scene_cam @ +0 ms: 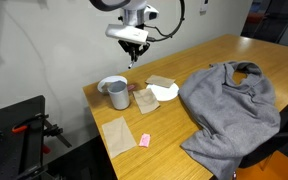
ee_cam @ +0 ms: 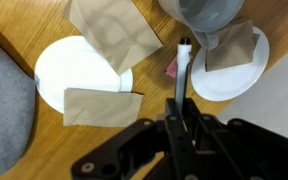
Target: Pick up the object and put it in the cup
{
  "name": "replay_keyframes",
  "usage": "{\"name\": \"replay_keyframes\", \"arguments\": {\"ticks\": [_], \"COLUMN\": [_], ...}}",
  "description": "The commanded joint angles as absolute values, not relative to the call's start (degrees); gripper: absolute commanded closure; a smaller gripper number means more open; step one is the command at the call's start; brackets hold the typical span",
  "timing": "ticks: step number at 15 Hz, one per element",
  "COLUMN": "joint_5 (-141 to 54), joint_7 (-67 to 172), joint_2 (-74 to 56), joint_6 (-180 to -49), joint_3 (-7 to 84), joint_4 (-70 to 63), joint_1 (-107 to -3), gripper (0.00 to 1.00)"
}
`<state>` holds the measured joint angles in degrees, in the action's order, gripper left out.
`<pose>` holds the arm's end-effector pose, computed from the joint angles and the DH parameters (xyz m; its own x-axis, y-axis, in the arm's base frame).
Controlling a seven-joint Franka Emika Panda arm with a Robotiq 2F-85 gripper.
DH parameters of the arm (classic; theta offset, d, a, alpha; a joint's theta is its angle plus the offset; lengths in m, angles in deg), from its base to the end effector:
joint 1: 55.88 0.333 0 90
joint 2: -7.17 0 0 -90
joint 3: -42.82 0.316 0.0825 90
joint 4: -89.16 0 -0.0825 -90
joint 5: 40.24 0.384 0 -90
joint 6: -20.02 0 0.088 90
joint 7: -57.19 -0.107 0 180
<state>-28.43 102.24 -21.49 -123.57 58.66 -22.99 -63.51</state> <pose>0.6201 0.0807 0.2333 0.7403 0.6401 0.2055 0.6707 -0.7242 -0.1605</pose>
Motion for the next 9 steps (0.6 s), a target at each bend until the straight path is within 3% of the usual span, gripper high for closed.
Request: {"name": "replay_keyframes", "arguments": {"ticks": [1,9], "joint_5": [-21.35,-6.29], "joint_7": [114.5,141.23], "joint_2": [-21.41,-21.82], "joint_6": [-125.87,-122.51], "joint_3": [63.29,67.1], "joint_4": [-24.13,-23.78], "joint_1": [-67.5,-70.96], "gripper": [0.97,0.97]}}
